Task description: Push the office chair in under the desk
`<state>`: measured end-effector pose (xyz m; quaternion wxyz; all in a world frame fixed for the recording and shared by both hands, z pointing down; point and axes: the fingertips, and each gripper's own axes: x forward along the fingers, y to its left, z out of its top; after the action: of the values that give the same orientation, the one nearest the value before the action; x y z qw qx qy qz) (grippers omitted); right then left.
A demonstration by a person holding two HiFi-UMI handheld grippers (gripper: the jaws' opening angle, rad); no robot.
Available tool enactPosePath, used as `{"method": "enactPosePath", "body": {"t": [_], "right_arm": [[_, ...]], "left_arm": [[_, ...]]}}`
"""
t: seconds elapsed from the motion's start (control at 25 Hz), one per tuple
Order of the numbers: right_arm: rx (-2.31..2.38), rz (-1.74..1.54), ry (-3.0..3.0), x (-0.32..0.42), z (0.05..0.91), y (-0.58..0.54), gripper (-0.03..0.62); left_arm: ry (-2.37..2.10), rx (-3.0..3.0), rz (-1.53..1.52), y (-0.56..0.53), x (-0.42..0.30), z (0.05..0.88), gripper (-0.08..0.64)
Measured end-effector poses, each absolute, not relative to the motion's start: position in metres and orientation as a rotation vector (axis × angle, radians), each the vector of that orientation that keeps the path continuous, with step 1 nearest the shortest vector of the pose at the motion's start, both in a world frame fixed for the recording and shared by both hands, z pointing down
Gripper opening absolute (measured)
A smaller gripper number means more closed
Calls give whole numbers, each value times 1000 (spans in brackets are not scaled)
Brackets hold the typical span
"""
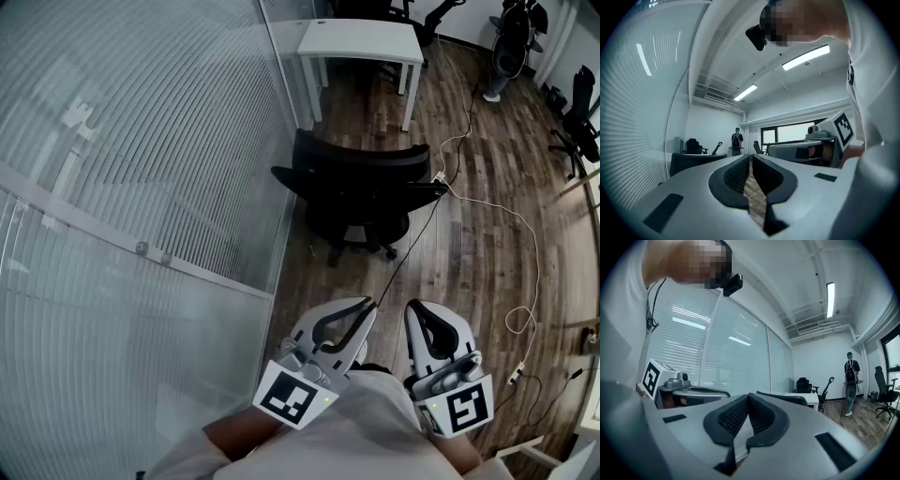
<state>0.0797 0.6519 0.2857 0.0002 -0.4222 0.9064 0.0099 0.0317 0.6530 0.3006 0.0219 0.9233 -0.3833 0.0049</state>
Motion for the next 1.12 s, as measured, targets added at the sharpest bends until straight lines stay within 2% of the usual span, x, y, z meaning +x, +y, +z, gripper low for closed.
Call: {"method": "enactPosePath", "body": {"t": [0.12, 0.24, 0.52, 0.76, 0.96, 1.12], "right_arm": [[-1322, 24, 2849, 80, 286, 650, 29], [-1319, 17, 2851, 82, 288, 650, 29], [-1273, -22, 2847, 89, 288, 648, 31], [-1253, 5, 2863, 97, 287, 648, 31], [-1206, 7, 2875, 96, 288, 651, 31], [-1200, 16, 2876, 92, 293, 639, 31]], "left_arm": [[-1180, 2887, 78, 652, 32, 304, 47], [-1213, 2852, 4, 650, 33, 300, 48], [-1195, 2900, 124, 651, 45, 308, 48], [-1237, 2851, 37, 650, 54, 306, 48], [-1223, 2905, 195, 653, 55, 315, 48], [-1243, 2900, 197, 643, 52, 318, 48]]}}
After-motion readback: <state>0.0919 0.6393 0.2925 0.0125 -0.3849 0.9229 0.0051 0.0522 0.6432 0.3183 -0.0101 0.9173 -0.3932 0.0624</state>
